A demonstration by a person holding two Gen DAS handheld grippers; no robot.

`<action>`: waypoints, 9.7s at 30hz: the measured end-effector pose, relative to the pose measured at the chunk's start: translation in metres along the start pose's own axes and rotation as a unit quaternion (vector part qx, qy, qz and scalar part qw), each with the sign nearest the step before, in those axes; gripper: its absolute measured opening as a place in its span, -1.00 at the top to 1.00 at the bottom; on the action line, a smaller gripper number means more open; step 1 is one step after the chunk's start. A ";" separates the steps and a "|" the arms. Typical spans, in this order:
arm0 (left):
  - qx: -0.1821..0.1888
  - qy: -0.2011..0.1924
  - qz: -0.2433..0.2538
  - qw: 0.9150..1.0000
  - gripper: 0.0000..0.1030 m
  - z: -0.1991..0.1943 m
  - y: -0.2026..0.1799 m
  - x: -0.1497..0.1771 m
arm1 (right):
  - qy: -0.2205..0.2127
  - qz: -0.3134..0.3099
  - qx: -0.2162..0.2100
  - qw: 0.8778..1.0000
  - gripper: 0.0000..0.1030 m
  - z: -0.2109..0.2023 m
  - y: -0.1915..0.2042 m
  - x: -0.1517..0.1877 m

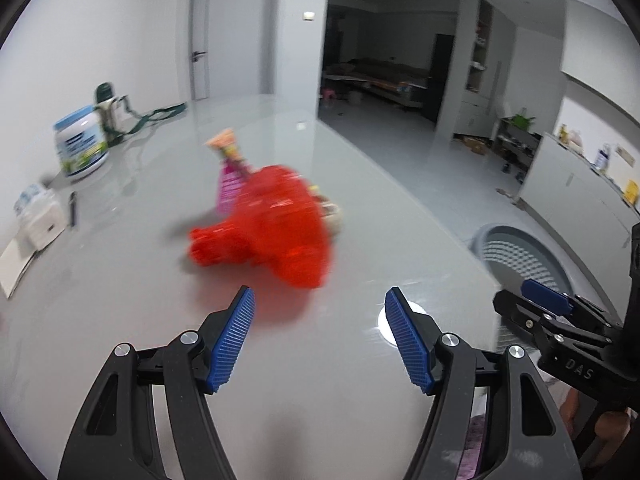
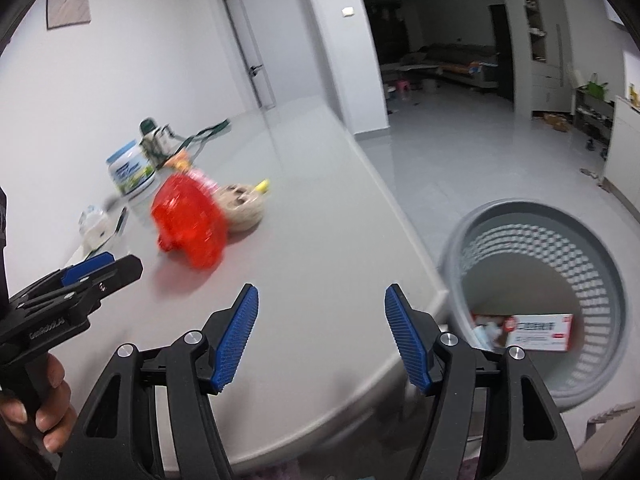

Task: Collect trash
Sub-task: 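Withdraw both tools from the basket back toward the red bag, then grasp the red plastic bag with the left tool, then hold the red bag in the left tool while the right grasps the plush sloth, then carry the bag with the left tool while the right carries the sloth to the basket, then open both tools to drop the bag and sloth into the basket, then withdraw both tools from the basket back toward the table items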

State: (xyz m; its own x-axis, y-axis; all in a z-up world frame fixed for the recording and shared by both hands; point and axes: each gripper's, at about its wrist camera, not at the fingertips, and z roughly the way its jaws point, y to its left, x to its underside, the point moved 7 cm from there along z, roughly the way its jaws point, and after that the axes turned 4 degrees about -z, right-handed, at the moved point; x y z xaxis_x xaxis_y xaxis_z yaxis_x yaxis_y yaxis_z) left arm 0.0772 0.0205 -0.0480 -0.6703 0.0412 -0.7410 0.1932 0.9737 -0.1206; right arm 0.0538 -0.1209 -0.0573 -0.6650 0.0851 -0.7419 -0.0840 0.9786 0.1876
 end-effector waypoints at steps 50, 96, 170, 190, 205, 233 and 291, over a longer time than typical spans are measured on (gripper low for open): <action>-0.009 0.024 -0.055 0.998 -0.34 0.075 -0.003 -0.034 | -0.017 0.024 -0.021 0.999 -0.26 0.017 -0.007 -0.018; -0.099 -0.017 -0.078 0.992 -0.45 0.019 0.084 -0.020 | -0.008 -0.011 -0.074 0.997 -0.26 0.027 0.042 -0.010; -0.075 -0.026 -0.086 0.993 0.40 0.043 0.113 -0.037 | 0.043 -0.086 -0.033 0.995 -0.17 0.148 0.087 -0.068; -0.024 -0.017 -0.042 0.999 0.40 0.023 0.049 -0.017 | 0.016 -0.044 -0.004 0.999 -0.17 0.056 0.042 -0.021; 0.056 0.013 0.029 0.998 0.40 0.024 -0.087 0.003 | -0.036 0.050 0.069 0.996 -0.17 -0.036 -0.082 0.015; 0.125 0.104 0.159 0.974 0.39 0.112 -0.281 0.030 | -0.023 0.159 0.134 0.978 -0.18 -0.051 -0.244 0.056; -0.062 -0.009 -0.015 0.998 -0.54 -0.012 -0.023 0.016 | -0.051 0.034 0.065 0.996 -0.40 -0.087 -0.099 0.044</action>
State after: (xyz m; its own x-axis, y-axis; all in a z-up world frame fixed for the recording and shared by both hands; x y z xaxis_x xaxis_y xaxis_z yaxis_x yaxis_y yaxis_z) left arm 0.0531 0.0014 -0.0489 -0.6614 0.0078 -0.7500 0.0814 0.9948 -0.0614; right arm -0.0318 -0.2304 -0.0521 -0.5871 0.1631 -0.7929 0.0599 0.9856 0.1583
